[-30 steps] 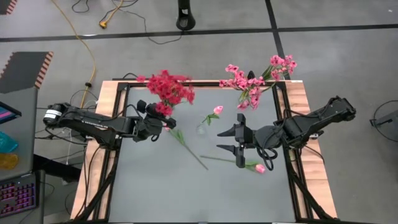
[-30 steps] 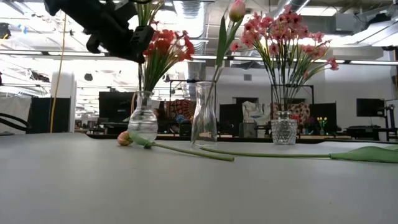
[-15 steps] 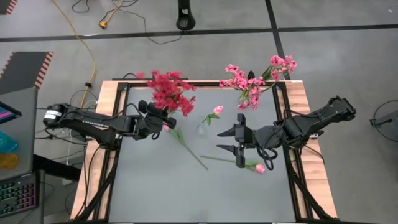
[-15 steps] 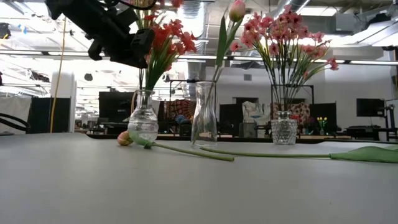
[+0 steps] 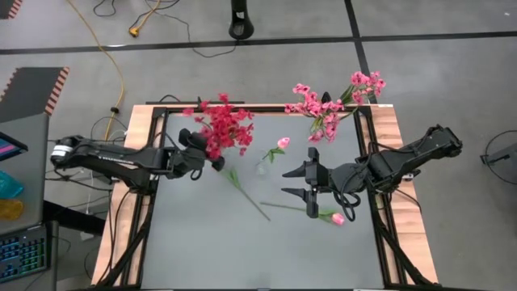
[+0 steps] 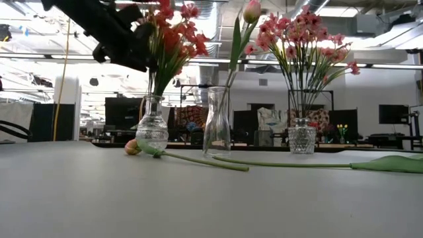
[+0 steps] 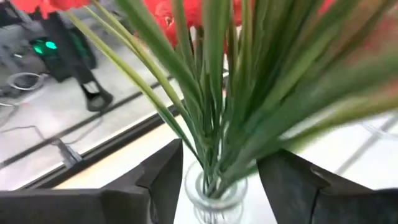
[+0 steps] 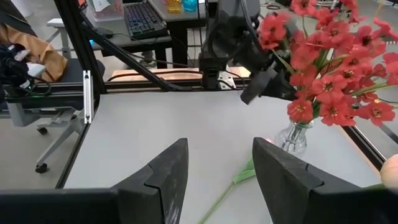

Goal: Sort flowers into vase by color
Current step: Put the red flower into the top left transparent vase, then put the pink flower into the bottom transparent vase

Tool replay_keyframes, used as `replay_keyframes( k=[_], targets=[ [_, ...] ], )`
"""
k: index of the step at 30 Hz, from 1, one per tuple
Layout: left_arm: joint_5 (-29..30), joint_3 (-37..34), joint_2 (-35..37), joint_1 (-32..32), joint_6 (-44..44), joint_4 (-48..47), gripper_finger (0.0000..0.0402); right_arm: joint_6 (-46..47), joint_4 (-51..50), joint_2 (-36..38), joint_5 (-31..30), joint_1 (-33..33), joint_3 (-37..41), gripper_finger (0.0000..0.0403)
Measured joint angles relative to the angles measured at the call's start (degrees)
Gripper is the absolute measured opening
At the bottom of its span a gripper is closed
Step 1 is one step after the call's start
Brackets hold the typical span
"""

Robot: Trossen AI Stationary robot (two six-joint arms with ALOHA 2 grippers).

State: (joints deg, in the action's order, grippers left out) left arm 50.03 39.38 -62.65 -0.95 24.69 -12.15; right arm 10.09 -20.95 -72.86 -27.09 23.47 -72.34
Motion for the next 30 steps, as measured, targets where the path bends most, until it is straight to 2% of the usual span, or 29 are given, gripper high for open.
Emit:
replay_keyframes(
  k=[7, 17, 25, 30],
  targets=[
    [-7.8, 0.0, 8.3, 0.0, 2.6, -8.7, 0.0194, 0.0, 0.0, 0.0, 0.0, 0.0, 0.0, 0.0205],
    [-10.7, -0.1, 17.0, -4.3, 8.5, -21.7, 0.0194, 0.2, 0.0, 0.0, 0.0, 0.6, 0.0, 0.0205],
    [-10.5, -0.2, 15.7, -13.7, 18.1, -24.3, 0.0194, 6.6, 0.5, -3.0, 0.3, 2.3, 1.4, 0.0205],
    [-10.2, -0.3, 10.8, -19.7, 28.0, -23.9, 0.0194, 10.8, 0.2, -9.3, 0.2, 2.8, 2.1, 0.0205]
  ],
)
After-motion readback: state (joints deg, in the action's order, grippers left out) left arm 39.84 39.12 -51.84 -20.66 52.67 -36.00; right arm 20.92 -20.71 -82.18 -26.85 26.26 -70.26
